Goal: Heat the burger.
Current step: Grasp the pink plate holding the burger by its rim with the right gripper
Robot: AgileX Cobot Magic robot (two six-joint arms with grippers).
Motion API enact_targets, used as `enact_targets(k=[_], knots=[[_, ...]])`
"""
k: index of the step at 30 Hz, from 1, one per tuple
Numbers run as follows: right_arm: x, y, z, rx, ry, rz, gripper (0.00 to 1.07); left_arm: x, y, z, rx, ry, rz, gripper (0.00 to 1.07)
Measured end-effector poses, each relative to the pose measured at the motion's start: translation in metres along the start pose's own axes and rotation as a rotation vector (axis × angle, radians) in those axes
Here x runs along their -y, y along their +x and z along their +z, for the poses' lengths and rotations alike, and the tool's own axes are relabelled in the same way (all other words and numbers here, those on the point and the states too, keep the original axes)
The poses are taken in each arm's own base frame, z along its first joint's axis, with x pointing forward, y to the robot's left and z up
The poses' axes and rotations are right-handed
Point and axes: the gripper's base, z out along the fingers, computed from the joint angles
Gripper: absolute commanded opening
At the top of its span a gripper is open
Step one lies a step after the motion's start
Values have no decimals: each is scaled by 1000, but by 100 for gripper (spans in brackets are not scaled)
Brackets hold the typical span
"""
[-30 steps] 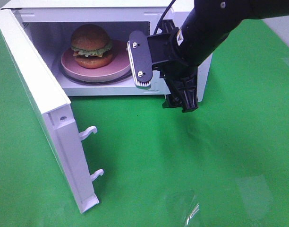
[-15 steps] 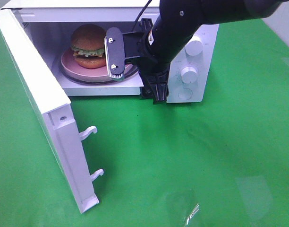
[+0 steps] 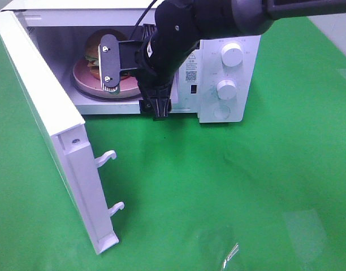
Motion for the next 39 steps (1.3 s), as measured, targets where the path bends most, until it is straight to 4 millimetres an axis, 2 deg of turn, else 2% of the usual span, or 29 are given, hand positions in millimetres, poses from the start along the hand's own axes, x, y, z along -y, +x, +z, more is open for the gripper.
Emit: enact_targets(k=[8, 15, 21, 30, 34, 39], knots=[[5, -5, 22, 8, 7, 35, 84, 0, 0, 0, 0, 0, 0, 100], [5, -6, 32, 6, 5, 38, 83, 0, 0, 0, 0, 0, 0, 100], [0, -6, 52, -4, -12, 39, 83, 0, 0, 0, 0, 0, 0, 100], [-1, -8, 65, -1, -17, 50, 82, 0, 0, 0, 0, 0, 0, 100], [-3, -3, 77, -7, -21, 68, 82, 0, 0, 0, 0, 0, 0, 100], [-2, 6, 80, -23, -26, 77, 81, 0, 0, 0, 0, 0, 0, 100]])
